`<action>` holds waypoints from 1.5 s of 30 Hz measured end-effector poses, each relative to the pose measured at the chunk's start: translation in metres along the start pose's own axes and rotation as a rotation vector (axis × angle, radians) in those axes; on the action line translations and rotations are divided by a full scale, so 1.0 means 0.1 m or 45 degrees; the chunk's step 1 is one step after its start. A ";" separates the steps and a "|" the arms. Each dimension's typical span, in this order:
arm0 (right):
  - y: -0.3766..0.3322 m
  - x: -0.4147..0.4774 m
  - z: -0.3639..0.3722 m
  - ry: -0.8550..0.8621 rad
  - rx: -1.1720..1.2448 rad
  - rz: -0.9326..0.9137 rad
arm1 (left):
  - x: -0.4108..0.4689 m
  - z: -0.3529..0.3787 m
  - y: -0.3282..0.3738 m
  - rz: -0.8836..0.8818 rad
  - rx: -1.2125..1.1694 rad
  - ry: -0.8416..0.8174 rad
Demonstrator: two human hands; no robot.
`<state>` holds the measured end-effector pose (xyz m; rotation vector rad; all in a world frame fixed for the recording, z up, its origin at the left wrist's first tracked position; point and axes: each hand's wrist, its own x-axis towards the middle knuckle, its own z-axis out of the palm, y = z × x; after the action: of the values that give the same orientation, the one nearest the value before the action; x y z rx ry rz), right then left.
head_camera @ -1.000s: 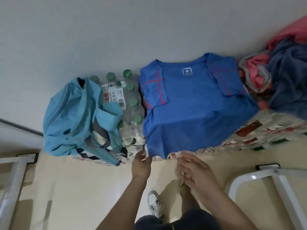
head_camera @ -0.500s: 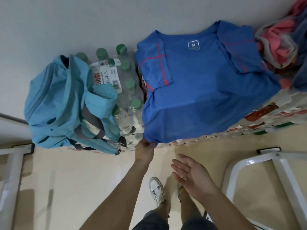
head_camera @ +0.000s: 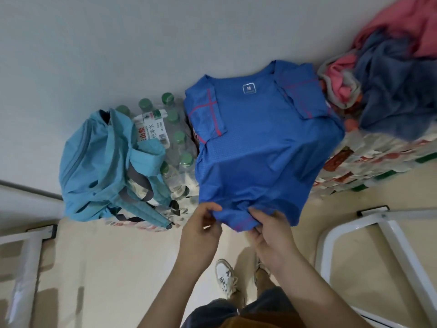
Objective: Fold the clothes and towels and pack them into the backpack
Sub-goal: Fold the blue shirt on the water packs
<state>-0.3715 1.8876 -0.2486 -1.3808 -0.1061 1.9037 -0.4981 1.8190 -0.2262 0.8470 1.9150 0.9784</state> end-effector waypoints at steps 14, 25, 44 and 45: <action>-0.56 -0.52 0.21 -0.224 -0.363 -0.160 | 0.04 0.25 0.51 1.098 0.875 0.157; -0.80 -0.75 0.20 -0.652 -0.664 -0.167 | 0.11 0.15 0.78 0.961 0.847 0.125; -0.87 -0.63 0.24 0.133 -1.933 -1.365 | 0.28 -0.06 1.49 0.603 0.291 -0.152; -0.91 -0.62 0.22 0.189 -1.983 -1.418 | 0.30 -0.10 1.52 0.569 0.223 -0.180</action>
<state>-0.3346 1.9211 -0.1480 -1.6421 -2.0855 0.5097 -0.4906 1.9131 -0.1024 1.4509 1.7417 0.9818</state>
